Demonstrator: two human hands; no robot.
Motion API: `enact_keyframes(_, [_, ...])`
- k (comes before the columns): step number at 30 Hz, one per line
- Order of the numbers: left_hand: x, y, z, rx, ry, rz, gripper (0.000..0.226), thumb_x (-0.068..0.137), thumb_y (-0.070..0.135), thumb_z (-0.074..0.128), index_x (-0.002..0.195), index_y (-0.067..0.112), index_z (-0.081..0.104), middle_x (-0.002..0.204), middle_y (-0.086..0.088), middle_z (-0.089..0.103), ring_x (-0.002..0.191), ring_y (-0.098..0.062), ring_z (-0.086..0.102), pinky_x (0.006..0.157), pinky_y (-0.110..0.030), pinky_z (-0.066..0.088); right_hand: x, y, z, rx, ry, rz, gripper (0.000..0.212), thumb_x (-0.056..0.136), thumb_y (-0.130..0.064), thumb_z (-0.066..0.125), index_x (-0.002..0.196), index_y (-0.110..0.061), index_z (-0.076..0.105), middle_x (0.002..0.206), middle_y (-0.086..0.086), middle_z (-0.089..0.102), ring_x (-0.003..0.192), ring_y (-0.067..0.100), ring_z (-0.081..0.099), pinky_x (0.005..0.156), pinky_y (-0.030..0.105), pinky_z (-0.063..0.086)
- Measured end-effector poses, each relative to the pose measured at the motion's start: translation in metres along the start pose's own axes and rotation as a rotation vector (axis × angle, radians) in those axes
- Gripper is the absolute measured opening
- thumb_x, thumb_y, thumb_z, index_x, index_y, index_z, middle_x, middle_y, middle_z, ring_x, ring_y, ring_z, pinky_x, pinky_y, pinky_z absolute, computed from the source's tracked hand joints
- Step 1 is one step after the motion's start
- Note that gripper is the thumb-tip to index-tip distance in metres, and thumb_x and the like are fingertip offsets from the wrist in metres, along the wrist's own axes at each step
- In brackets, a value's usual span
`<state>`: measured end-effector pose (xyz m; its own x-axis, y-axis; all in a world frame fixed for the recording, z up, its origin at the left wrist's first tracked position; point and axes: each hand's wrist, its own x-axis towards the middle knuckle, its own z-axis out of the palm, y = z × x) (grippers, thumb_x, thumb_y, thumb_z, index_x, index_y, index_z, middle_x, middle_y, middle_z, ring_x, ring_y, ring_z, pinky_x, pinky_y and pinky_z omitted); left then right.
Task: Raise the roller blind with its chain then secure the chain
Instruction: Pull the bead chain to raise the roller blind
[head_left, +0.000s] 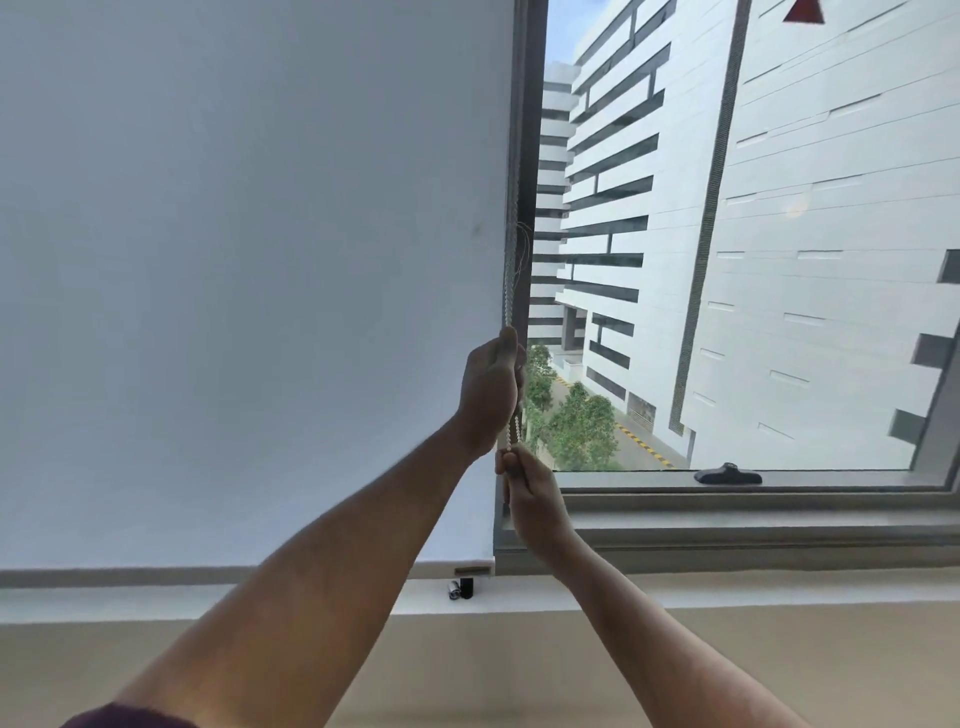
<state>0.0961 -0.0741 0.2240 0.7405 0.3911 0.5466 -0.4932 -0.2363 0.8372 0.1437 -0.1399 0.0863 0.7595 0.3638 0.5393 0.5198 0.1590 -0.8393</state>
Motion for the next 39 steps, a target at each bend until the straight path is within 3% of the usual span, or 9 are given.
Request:
enact_keyframes(4, [-0.015, -0.021, 0.001, -0.049, -0.005, -0.082, 0.052, 0.111, 0.036, 0.032, 0.063, 0.019, 0.036, 0.051, -0.003, 0.03, 0.044, -0.017, 0.025, 0.043, -0.028, 0.025, -0.01, 0.016, -0.011, -0.016, -0.066, 0.119, 0.034, 0.109, -0.007, 0.039, 0.08, -0.014, 0.057, 0.049, -0.011, 0.038, 0.047, 0.006, 0.032, 0.049, 0.023, 0.029])
enact_keyframes(8, [-0.023, -0.04, -0.004, -0.034, 0.012, -0.101, 0.053, 0.111, 0.038, 0.033, 0.061, 0.019, 0.038, 0.05, -0.002, 0.032, 0.041, -0.017, 0.027, 0.044, -0.029, 0.026, -0.008, 0.008, -0.026, 0.024, -0.165, 0.212, 0.016, 0.096, -0.008, 0.056, 0.104, -0.009, 0.07, 0.064, -0.003, 0.063, 0.059, 0.014, 0.056, 0.056, 0.025, 0.046])
enact_keyframes(11, [-0.026, -0.047, -0.01, -0.021, 0.037, -0.112, 0.054, 0.11, 0.039, 0.033, 0.061, 0.018, 0.038, 0.051, -0.003, 0.031, 0.043, -0.017, 0.028, 0.046, -0.027, 0.027, 0.008, -0.01, -0.034, 0.106, -0.143, 0.217, 0.047, 0.075, -0.008, 0.058, 0.121, -0.006, 0.068, 0.09, 0.008, 0.074, 0.081, 0.019, 0.069, 0.074, 0.031, 0.057])
enact_keyframes(14, [-0.03, -0.054, -0.014, -0.038, 0.03, -0.126, 0.053, 0.11, 0.038, 0.034, 0.064, 0.017, 0.046, 0.051, 0.002, 0.037, 0.043, -0.012, 0.034, 0.045, -0.024, 0.031, 0.025, -0.035, -0.036, 0.236, -0.122, 0.18, 0.048, 0.078, -0.01, 0.061, 0.125, -0.003, 0.066, 0.104, 0.016, 0.075, 0.091, 0.024, 0.072, 0.086, 0.038, 0.06])
enact_keyframes(17, [-0.036, -0.058, -0.013, -0.029, 0.021, -0.094, 0.048, 0.111, 0.03, 0.033, 0.08, 0.012, 0.064, 0.049, 0.01, 0.051, 0.04, -0.005, 0.044, 0.041, -0.022, 0.037, 0.041, -0.065, -0.029, 0.341, -0.097, 0.157, 0.038, 0.084, -0.006, 0.06, 0.121, -0.004, 0.068, 0.103, 0.012, 0.077, 0.092, 0.022, 0.074, 0.078, 0.03, 0.061])
enact_keyframes(21, [-0.046, -0.063, -0.009, -0.007, 0.027, -0.133, 0.049, 0.111, 0.03, 0.036, 0.067, 0.016, 0.052, 0.046, 0.005, 0.041, 0.037, -0.01, 0.035, 0.044, -0.025, 0.03, 0.06, -0.109, -0.015, 0.38, -0.131, 0.132, 0.028, 0.102, -0.008, 0.054, 0.127, -0.002, 0.063, 0.108, 0.015, 0.075, 0.099, 0.025, 0.073, 0.087, 0.036, 0.058])
enact_keyframes(28, [-0.053, -0.06, -0.009, 0.003, 0.045, -0.181, 0.046, 0.111, 0.033, 0.032, 0.069, 0.017, 0.04, 0.053, -0.004, 0.031, 0.04, -0.013, 0.028, 0.043, -0.027, 0.025, 0.078, -0.165, 0.005, 0.307, -0.134, 0.158, 0.035, 0.11, -0.028, 0.038, 0.125, -0.014, 0.066, 0.095, 0.001, 0.075, 0.083, 0.016, 0.07, 0.078, 0.035, 0.055])
enact_keyframes(32, [-0.057, -0.058, -0.01, 0.02, 0.038, -0.183, 0.047, 0.111, 0.032, 0.033, 0.067, 0.017, 0.039, 0.053, -0.002, 0.031, 0.041, -0.012, 0.027, 0.044, -0.027, 0.025, 0.083, -0.173, 0.011, 0.273, -0.051, 0.119, 0.034, 0.11, -0.026, 0.034, 0.123, -0.018, 0.065, 0.07, -0.003, 0.054, 0.057, 0.01, 0.044, 0.052, 0.023, 0.036])
enact_keyframes(39, [-0.064, -0.067, -0.013, 0.199, 0.026, -0.107, 0.045, 0.109, 0.027, 0.038, 0.065, 0.021, 0.044, 0.053, 0.007, 0.037, 0.051, -0.014, 0.03, 0.054, -0.036, 0.026, 0.067, -0.159, 0.009, 0.317, 0.024, -0.027, 0.033, 0.109, -0.016, 0.037, 0.085, -0.024, 0.057, 0.046, -0.01, 0.036, 0.042, 0.011, 0.024, 0.041, 0.022, 0.017])
